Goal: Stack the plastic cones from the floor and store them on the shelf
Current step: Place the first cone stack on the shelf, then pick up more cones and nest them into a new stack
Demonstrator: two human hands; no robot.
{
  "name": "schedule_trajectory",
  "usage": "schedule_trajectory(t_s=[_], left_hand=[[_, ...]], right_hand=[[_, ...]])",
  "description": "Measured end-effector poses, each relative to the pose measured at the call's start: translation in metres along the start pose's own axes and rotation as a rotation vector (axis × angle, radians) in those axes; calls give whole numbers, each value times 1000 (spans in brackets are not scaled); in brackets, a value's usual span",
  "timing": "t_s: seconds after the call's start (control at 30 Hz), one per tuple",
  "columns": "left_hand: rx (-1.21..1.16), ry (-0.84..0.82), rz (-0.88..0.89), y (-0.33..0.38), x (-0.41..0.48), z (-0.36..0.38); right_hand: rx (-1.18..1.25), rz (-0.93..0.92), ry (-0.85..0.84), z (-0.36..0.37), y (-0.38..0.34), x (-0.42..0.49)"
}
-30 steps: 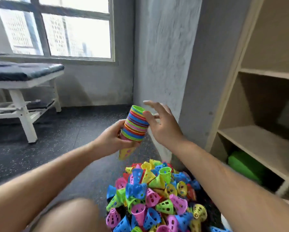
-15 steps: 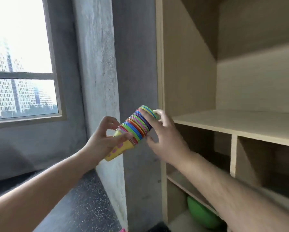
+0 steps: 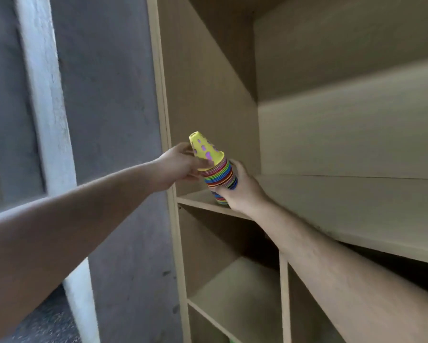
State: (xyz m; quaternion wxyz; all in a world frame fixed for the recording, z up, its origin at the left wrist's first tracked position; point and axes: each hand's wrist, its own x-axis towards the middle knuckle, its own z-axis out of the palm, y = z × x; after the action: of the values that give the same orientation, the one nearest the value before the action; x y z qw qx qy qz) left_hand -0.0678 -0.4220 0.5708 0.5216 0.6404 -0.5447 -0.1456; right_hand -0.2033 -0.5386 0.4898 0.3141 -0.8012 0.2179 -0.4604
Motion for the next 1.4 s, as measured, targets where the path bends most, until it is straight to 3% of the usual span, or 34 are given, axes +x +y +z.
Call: schedule_trajectory(t_s=[0.2, 0.4, 0.5, 0.57, 0.63, 0.77, 1.0, 1.23, 1.4], left_hand=[[-91, 144, -10, -38, 67, 54], [54, 217, -8, -54, 77, 54], [225, 239, 47, -56, 52, 36], [361, 253, 120, -60, 20, 22], [472, 256, 185, -69, -18, 5], [669, 226, 240, -108, -106, -25], [874, 33, 52, -182, -303, -93], [866, 4, -126, -247, -463, -163], [746, -65, -258, -326, -576, -155]], right_hand=[[-319, 217, 52, 2, 31, 39], [-290, 303, -17, 11, 41, 59], [-475, 200, 113, 8, 29, 41], [-590, 13, 243, 10, 12, 14], [-530, -172, 264, 22, -2, -18], [-266, -154, -112, 69, -21, -81], [-284, -263, -626, 201, -78, -202], [-166, -268, -857, 331, -107, -332], [-106, -264, -973, 391, -89, -441]])
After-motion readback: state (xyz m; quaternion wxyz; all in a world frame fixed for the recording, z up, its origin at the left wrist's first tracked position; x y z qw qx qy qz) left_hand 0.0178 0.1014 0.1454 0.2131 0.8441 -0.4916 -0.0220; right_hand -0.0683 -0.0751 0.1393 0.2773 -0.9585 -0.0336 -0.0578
